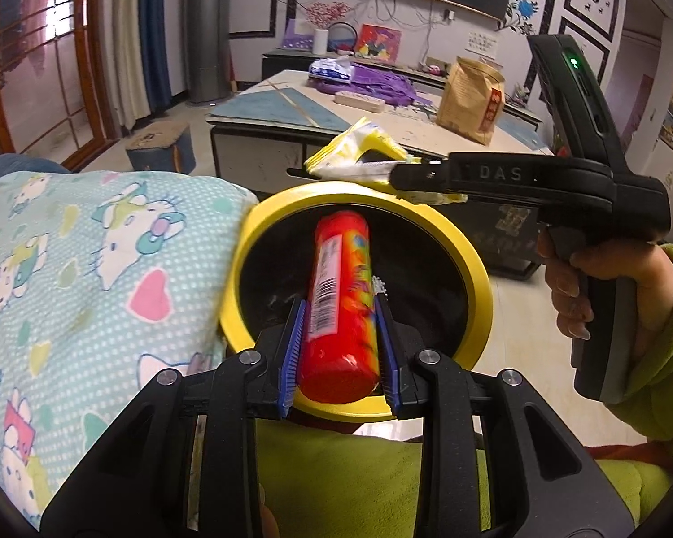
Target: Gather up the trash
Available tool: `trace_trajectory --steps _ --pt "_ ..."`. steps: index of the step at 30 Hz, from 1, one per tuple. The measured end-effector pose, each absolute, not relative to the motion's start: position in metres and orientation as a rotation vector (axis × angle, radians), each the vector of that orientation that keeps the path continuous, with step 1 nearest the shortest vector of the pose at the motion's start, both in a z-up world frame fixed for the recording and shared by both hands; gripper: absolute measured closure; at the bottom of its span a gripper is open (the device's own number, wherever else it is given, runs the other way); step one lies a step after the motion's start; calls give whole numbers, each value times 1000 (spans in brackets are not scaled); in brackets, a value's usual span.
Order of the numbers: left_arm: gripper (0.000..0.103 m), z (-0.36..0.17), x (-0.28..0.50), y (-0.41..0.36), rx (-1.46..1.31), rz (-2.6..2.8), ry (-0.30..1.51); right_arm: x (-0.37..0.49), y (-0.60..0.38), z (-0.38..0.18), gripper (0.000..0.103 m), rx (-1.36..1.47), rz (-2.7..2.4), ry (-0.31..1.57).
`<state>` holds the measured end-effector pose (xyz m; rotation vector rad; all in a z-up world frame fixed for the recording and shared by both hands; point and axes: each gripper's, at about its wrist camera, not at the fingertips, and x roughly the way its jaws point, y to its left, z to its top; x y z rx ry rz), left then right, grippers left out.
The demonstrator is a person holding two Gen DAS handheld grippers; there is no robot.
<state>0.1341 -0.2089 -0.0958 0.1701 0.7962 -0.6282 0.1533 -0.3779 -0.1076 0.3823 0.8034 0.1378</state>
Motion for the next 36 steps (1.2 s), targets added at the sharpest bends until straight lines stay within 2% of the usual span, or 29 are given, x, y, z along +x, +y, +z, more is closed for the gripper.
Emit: trace_trajectory --steps 4,5,6,7,8,11,13,19,26,30,36 --pt "80 -99 135 -214 177 -638 802 156 -380 -114 61 414 145 820" --pt "80 -99 136 -215 179 -639 802 156 -381 -115 57 424 145 821" --pt "75 -100 136 -216 183 -639 803 156 -381 -115 55 423 141 820" --pt "64 -101 138 -216 184 -636 804 156 -381 -114 54 420 135 818" --pt "59 -101 138 -216 181 -634 804 155 -382 -114 50 420 129 814" --pt "52 -101 137 -211 167 -620 803 155 -385 -113 47 422 120 806" --pt "36 -98 138 -205 150 -602 797 153 -385 -110 44 410 112 800" --pt "12 -88 139 -178 100 -530 774 145 -372 -95 32 329 94 746" --pt "11 -70 136 -133 38 -403 721 132 -337 -74 15 239 144 676" --pt "11 -58 133 -106 -19 -329 683 124 -310 -68 8 193 204 659" --pt "11 -40 117 -74 -71 -238 599 101 -270 -53 7 108 269 572"
